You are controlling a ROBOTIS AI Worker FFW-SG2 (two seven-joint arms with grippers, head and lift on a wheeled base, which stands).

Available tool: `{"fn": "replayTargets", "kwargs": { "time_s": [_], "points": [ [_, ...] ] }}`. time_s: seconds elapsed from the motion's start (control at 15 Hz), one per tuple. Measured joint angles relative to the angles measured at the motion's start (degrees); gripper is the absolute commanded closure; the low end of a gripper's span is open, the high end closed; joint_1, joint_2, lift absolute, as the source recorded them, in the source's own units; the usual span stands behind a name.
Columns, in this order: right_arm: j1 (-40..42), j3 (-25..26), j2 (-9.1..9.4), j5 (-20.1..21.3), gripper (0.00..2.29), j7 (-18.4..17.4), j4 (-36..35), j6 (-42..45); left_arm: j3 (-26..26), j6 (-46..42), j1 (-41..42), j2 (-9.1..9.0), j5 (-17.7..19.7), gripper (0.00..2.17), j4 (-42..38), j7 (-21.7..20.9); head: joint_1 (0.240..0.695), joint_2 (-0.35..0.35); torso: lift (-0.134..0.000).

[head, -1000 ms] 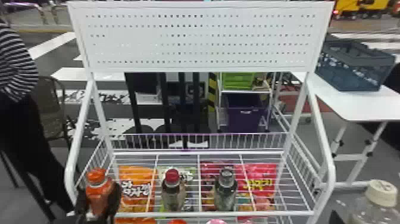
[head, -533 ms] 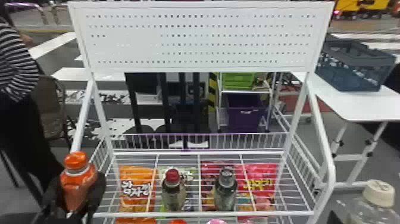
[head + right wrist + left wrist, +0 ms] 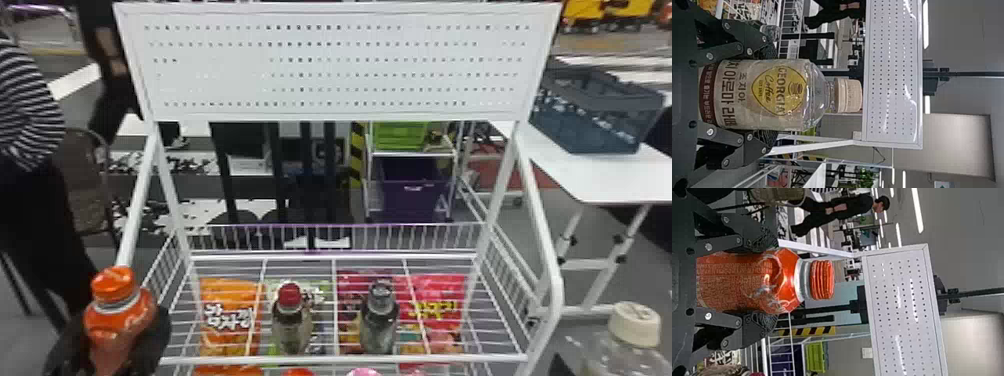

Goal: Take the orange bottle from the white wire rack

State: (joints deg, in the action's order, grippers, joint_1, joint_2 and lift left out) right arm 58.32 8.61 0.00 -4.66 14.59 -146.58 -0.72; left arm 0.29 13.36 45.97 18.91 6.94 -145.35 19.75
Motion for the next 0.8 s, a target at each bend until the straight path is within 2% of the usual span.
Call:
{"fn": "replayTargets", "kwargs": {
  "time_s": [0.8],
  "points": [
    [0.1,0.4,0.0,-0.1,1.0,0.0,-0.3,-0.3,-0.5,0.3,-1.5,-0.37,0.1,2.15,1.0,0.2,0.499,0.0,0.0]
  ]
}}
